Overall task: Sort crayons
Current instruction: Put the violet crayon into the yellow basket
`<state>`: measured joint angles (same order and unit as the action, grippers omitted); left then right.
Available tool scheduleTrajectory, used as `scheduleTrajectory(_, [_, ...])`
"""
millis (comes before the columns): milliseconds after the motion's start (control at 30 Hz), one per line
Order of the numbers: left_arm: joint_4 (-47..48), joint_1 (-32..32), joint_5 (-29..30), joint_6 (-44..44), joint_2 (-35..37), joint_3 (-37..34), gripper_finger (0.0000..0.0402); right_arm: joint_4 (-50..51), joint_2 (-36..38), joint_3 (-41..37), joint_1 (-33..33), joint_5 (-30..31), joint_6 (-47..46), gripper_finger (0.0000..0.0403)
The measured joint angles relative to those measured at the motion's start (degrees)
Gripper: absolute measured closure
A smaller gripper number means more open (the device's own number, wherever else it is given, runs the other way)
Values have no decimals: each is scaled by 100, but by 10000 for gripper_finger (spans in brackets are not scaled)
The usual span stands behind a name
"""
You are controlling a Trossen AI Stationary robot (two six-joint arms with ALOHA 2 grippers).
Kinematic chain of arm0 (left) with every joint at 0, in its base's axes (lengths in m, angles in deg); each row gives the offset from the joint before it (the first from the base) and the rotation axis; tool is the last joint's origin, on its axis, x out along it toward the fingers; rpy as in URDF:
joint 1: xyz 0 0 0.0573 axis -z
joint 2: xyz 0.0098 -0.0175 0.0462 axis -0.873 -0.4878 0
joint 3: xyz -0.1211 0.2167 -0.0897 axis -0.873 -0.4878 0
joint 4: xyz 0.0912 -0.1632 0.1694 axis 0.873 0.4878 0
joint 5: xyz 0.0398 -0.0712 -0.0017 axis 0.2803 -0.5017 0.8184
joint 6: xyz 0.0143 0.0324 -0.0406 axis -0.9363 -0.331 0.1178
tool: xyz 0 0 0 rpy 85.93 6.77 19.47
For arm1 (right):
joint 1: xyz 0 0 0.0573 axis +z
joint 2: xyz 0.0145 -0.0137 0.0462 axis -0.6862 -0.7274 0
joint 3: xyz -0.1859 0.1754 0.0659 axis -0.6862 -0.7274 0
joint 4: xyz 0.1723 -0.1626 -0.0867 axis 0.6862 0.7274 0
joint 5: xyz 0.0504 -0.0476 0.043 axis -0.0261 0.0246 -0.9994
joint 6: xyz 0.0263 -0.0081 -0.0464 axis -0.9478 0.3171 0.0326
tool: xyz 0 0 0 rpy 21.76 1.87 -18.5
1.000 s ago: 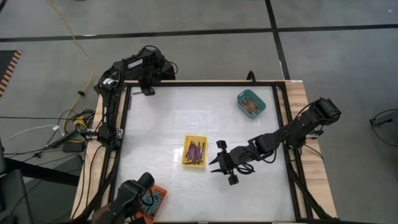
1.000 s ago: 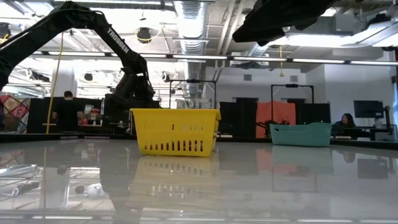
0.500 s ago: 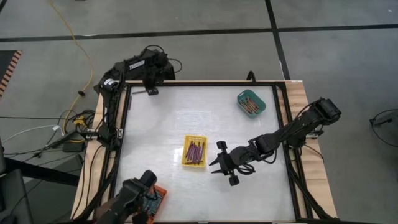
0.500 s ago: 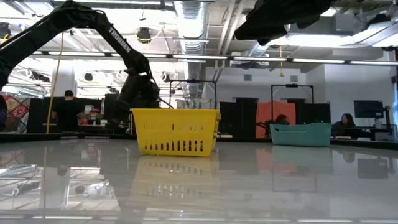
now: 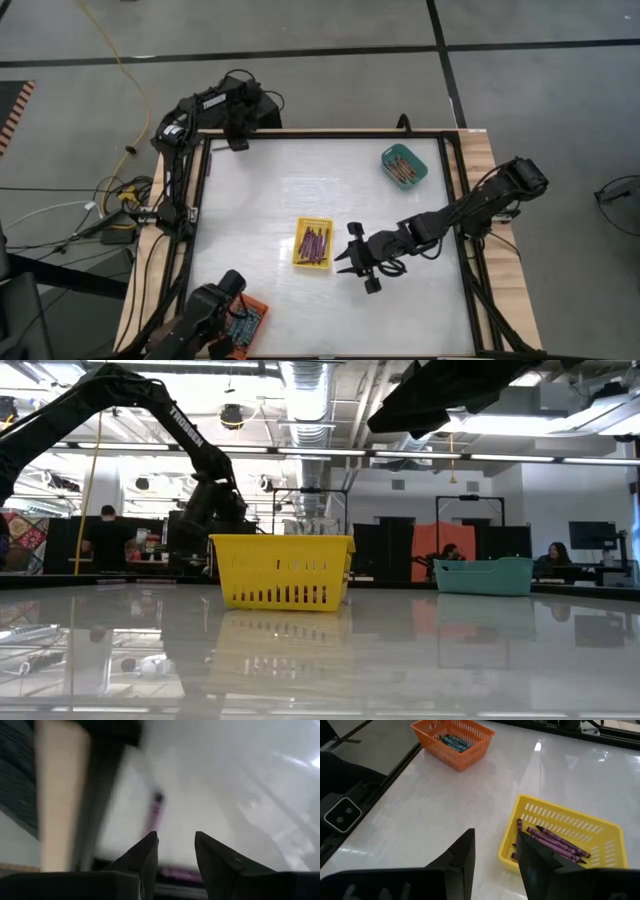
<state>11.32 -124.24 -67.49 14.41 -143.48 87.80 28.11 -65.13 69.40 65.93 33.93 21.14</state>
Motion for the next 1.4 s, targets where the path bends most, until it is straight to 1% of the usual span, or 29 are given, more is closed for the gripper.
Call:
scheduleTrajectory(133, [-177,46,55,-194,-2,-99,283,-1,0,-2,-3,-6,-48,265])
scheduleTrajectory(200, [-308,55,168,-256,-4,-241,282,1,0,-2,20,-4,-64,265])
scheduleTrajectory(400, [-644,50,234,-313,-15,-669,282,-8,0,-1,12,-7,-86,265])
scheduleTrajectory(500, [-689,57,229,-367,-15,-684,284,-46,0,-2,12,-7,-85,265])
scheduleTrajectory(600, [-687,52,229,-387,-15,-684,306,-168,0,-2,12,-9,-41,265])
scheduleTrajectory(767, [-700,50,261,-429,-15,-684,385,-203,0,-2,12,-9,-22,265])
scheduleTrajectory(900, [-780,76,266,-447,-15,-684,396,-216,0,-2,17,-9,-27,265])
scheduleTrajectory(1067, [-813,135,374,-445,-15,-686,399,-216,0,-2,19,-11,-65,265])
scheduleTrajectory(1200, [-591,119,195,-113,-28,-622,400,-214,0,-2,19,-12,-42,265])
scheduleTrajectory(1400, [49,103,-280,757,-37,-540,399,-120,0,0,19,-59,58,265])
